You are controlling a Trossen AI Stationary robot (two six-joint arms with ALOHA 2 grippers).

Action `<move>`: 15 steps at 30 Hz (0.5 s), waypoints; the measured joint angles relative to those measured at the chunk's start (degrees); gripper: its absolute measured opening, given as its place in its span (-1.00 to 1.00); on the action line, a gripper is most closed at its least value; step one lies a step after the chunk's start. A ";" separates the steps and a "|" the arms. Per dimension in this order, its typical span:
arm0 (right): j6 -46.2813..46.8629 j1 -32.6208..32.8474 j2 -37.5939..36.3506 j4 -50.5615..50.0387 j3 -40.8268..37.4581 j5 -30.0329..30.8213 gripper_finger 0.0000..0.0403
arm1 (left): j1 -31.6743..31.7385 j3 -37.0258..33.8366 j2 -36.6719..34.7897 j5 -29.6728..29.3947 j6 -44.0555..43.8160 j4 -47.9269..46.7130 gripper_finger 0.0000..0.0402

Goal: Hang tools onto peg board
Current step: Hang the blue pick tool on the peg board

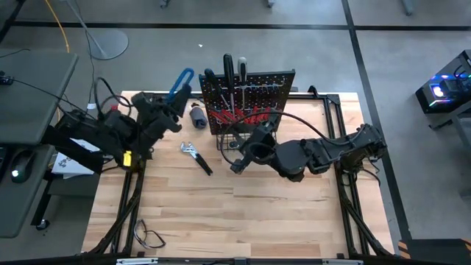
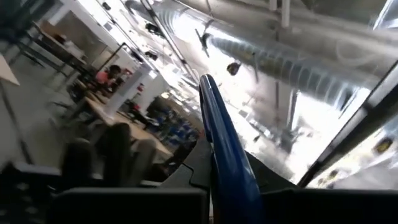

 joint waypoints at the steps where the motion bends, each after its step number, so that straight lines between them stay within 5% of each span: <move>1: -0.02 0.19 0.00 -0.11 0.00 1.13 -0.58 | -0.03 0.00 -1.03 -0.26 1.21 -1.70 -0.95; 7: -4.32 3.91 -0.99 -1.48 0.00 14.29 -0.15 | -0.13 0.00 -10.94 -0.48 3.39 -17.43 -0.95; 11: -7.43 7.18 -2.62 -1.71 0.00 22.40 0.04 | 0.20 0.00 -15.23 6.89 -4.91 -29.42 -0.95; 13: -4.10 8.22 -4.00 -2.03 0.00 23.32 0.06 | 0.70 0.00 -15.09 11.68 -8.36 -32.06 -0.95; 15: 4.30 8.70 -5.96 -4.32 0.00 18.10 0.07 | 1.09 0.00 -13.24 16.60 -10.28 -33.11 -0.95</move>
